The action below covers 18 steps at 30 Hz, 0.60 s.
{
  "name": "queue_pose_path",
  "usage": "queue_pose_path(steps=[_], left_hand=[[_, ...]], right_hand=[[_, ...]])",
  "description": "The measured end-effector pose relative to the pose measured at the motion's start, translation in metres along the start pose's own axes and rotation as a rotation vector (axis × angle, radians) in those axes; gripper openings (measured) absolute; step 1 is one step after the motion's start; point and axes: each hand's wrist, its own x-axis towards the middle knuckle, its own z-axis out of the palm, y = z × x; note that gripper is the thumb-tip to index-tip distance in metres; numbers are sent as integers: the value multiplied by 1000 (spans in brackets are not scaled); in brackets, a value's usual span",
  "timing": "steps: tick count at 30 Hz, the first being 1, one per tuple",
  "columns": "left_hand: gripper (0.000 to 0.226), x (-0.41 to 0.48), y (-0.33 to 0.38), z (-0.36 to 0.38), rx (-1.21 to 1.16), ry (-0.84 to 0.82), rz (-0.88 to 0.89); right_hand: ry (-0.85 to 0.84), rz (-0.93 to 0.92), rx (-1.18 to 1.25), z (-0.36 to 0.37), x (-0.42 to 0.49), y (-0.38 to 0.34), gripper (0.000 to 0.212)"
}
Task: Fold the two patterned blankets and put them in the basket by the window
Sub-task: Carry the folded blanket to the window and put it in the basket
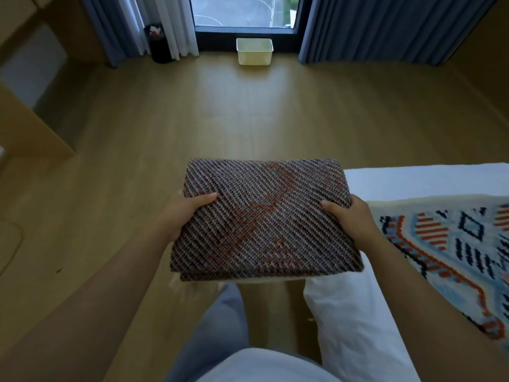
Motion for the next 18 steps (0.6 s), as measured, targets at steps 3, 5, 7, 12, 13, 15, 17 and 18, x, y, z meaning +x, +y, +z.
queue_pose_path(steps=[3,5,7,12,13,15,17,18], left_hand=[[67,67,47,-2,11,-33,17],[68,107,78,-2,14,-61,15],[66,150,111,0,25,-76,19],[62,252,176,19,44,-116,-4],[63,275,187,25,48,-114,-13],[63,317,208,39,55,-98,-27],[58,362,232,57,54,-73,-17],[56,384,243,66,54,-66,-8]], right_hand=[[37,19,0,14,65,-29,49],[48,29,15,20,101,-47,47],[63,50,51,24,142,-65,46],[64,69,137,26,245,-100,45],[67,70,142,26,269,-105,44],[85,69,142,23,315,-114,38],[92,66,154,17,369,-125,34],[89,62,153,13,395,-131,33]])
